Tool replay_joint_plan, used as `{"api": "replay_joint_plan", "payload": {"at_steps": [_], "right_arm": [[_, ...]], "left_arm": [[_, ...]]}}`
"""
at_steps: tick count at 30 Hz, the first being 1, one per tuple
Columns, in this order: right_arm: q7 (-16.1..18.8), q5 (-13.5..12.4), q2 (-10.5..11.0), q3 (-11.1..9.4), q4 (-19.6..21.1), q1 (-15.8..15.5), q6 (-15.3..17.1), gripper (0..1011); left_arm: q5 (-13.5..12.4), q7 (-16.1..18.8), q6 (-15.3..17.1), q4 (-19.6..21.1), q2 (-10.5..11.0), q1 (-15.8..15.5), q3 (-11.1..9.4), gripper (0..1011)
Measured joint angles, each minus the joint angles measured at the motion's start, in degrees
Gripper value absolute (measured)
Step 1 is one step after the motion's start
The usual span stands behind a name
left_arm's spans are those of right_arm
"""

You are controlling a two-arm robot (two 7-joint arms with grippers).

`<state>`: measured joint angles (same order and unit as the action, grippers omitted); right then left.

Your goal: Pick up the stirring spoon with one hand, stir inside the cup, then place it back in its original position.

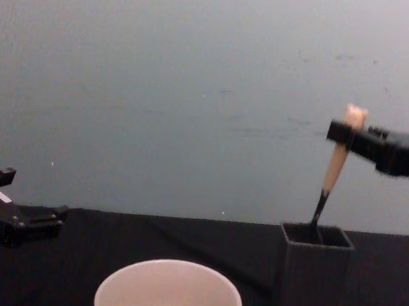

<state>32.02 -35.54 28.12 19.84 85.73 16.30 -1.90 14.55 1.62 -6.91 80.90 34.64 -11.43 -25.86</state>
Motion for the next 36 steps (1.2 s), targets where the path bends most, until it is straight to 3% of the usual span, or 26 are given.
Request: {"api": "replay_joint_plan", "payload": {"at_steps": [9, 15, 30, 36], "right_arm": [[0.64, -1.3, 0.13, -0.92, 2.19, 1.17, -2.26, 188], [2.42, -1.69, -0.61, 0.47, 1.56, 3.14, -2.87, 188], [10.54, -0.71, -3.35, 9.52, -3.33, 7.49, -4.82, 188], [11.39, 1.91, -4.07, 12.7, -6.61, 8.37, -5.88, 188]], "left_arm": [[0.0, 0.0, 0.0, 0.0, 0.0, 0.0, 0.0, 1001], [0.0, 0.0, 0.0, 0.0, 0.0, 0.0, 0.0, 1001], [0.0, 0.0, 0.0, 0.0, 0.0, 0.0, 0.0, 1001], [0.0, 0.0, 0.0, 0.0, 0.0, 0.0, 0.0, 1001]]}}
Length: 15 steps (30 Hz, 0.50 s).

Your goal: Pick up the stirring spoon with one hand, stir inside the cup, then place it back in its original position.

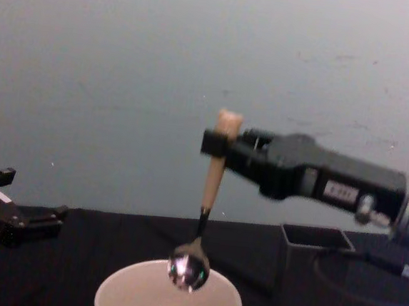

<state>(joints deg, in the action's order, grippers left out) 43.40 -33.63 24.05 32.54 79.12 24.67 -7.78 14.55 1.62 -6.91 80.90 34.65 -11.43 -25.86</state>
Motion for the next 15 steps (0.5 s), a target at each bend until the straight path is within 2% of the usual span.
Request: {"api": "replay_joint_plan", "payload": {"at_steps": [7, 15], "right_arm": [[0.51, 3.59, -1.83, 2.42, -5.16, 1.47, -2.64, 188], [1.14, 6.18, -4.71, 3.53, -10.67, 3.1, -5.59, 188]], "left_arm": [[0.0, 0.0, 0.0, 0.0, 0.0, 0.0, 0.0, 1001], [0.0, 0.0, 0.0, 0.0, 0.0, 0.0, 0.0, 1001]]}}
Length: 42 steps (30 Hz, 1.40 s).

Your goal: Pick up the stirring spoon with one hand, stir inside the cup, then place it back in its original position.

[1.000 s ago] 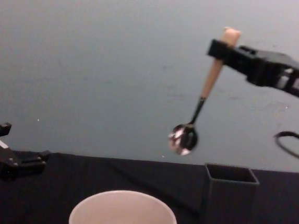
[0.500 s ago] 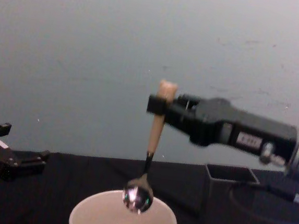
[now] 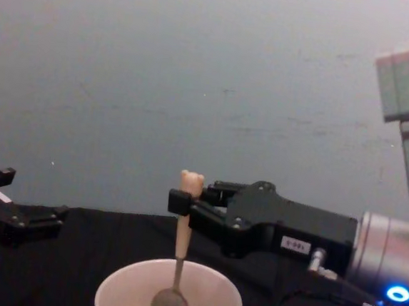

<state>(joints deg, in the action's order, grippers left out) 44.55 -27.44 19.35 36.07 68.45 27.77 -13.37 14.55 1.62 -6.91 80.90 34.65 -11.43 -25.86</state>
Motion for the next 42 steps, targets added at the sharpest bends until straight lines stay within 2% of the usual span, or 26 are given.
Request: {"api": "replay_joint_plan", "payload": {"at_steps": [10, 25, 32, 42], "right_arm": [[0.15, 2.06, -2.41, 0.38, -4.38, 1.19, -1.69, 188], [-0.27, 3.05, -3.09, -0.67, -5.29, 1.13, -1.94, 188], [-0.29, 3.25, -1.75, -1.27, -3.95, 0.13, -1.66, 188], [0.31, 1.84, 1.54, -2.15, 1.64, -3.17, -0.17, 188]], "left_arm": [[0.0, 0.01, 0.0, 0.0, 0.0, 0.0, 0.0, 1001], [0.0, 0.01, 0.0, 0.0, 0.0, 0.0, 0.0, 1001], [0.0, 0.0, 0.0, 0.0, 0.0, 0.0, 0.0, 1001], [0.0, 0.0, 0.0, 0.0, 0.0, 0.0, 0.0, 1001]]}}
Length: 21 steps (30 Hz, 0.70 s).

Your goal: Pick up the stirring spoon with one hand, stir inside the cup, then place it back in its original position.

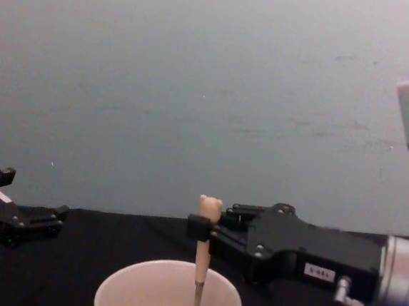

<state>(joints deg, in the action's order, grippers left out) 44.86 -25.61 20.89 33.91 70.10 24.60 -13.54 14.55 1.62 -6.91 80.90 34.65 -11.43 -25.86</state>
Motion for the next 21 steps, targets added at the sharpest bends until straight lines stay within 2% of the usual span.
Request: {"api": "replay_joint_plan", "payload": {"at_steps": [5, 11, 21], "right_arm": [[1.09, -1.22, 1.09, 0.42, 2.67, -1.49, 0.94, 188], [1.93, -1.89, 1.09, 1.36, 3.77, -1.87, 1.21, 188], [1.02, -1.59, -1.59, 2.7, 0.96, 0.11, 0.93, 188]], "left_arm": [[0.0, 0.0, 0.0, 0.0, 0.0, 0.0, 0.0, 1001], [0.0, 0.0, 0.0, 0.0, 0.0, 0.0, 0.0, 1002], [0.0, 0.0, 0.0, 0.0, 0.0, 0.0, 0.0, 1001]]}}
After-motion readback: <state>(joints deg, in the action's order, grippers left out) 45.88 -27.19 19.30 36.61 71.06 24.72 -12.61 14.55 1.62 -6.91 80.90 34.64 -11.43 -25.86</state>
